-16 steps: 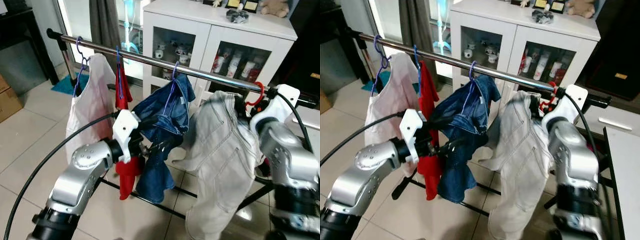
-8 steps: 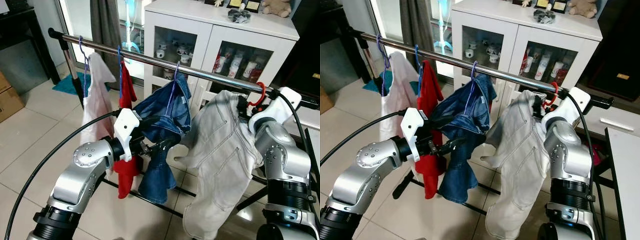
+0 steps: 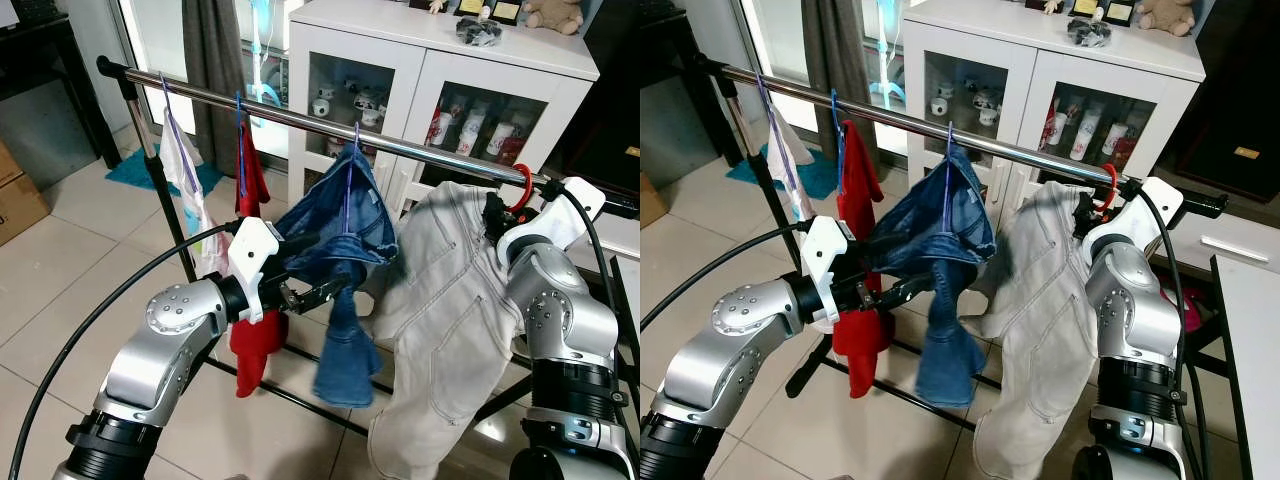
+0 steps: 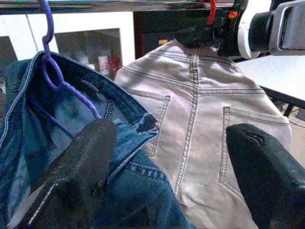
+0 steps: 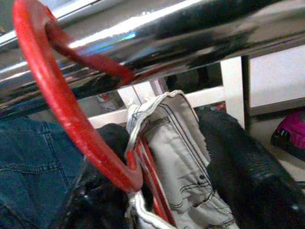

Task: Hang hanger

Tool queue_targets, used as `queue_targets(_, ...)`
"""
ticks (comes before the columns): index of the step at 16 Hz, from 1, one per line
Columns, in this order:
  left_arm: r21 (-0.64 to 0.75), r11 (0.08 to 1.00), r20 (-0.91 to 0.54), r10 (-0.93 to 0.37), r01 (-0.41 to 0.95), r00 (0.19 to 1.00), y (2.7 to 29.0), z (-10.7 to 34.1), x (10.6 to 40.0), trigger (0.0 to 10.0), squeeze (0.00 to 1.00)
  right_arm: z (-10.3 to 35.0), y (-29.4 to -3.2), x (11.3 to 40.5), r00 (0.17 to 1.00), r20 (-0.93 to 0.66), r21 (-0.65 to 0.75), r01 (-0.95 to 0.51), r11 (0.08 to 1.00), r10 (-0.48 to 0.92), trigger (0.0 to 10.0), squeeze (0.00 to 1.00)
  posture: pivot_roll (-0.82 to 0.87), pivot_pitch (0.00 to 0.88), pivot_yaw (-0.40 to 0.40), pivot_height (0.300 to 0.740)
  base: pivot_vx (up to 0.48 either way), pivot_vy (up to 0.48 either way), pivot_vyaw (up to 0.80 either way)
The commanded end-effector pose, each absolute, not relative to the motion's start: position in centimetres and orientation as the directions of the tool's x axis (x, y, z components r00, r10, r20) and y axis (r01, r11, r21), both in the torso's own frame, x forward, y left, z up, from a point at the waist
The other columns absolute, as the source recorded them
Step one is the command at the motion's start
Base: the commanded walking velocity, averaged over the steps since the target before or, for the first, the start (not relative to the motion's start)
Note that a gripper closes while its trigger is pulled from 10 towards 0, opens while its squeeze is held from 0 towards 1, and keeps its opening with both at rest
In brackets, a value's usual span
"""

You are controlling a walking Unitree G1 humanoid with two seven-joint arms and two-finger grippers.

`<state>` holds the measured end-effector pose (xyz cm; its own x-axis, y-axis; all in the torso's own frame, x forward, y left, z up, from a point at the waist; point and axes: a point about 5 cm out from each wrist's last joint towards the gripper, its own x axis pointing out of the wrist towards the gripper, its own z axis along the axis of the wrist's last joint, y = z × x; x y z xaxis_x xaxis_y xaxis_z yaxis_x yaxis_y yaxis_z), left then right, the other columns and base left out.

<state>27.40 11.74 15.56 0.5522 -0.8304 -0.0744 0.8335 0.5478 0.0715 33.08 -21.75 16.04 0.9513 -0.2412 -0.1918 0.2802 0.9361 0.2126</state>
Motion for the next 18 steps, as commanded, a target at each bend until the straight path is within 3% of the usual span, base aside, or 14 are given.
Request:
queue_targets(1,0.084,0.537,-0.084,-0.836,0.840,0.543,11.5,15.7,27.6,10.0,0.00,15.5,-22.0,32.9,0.946,-0.203,0.194,0.292,0.937,-0.253,0.0,0.00,-0.07,0.000,-0.043,0.740,0.000,0.000,0.00)
queue_targets(18,0.092,0.535,-0.085,-0.836,0.840,0.541,11.4,15.5,27.6,10.0,0.00,13.5,-21.1,32.4,0.945,-0.270,0.163,0.235,0.958,-0.186,0.0,0.00,-0.07,0.000,-0.053,0.740,0.000,0.000,0.00)
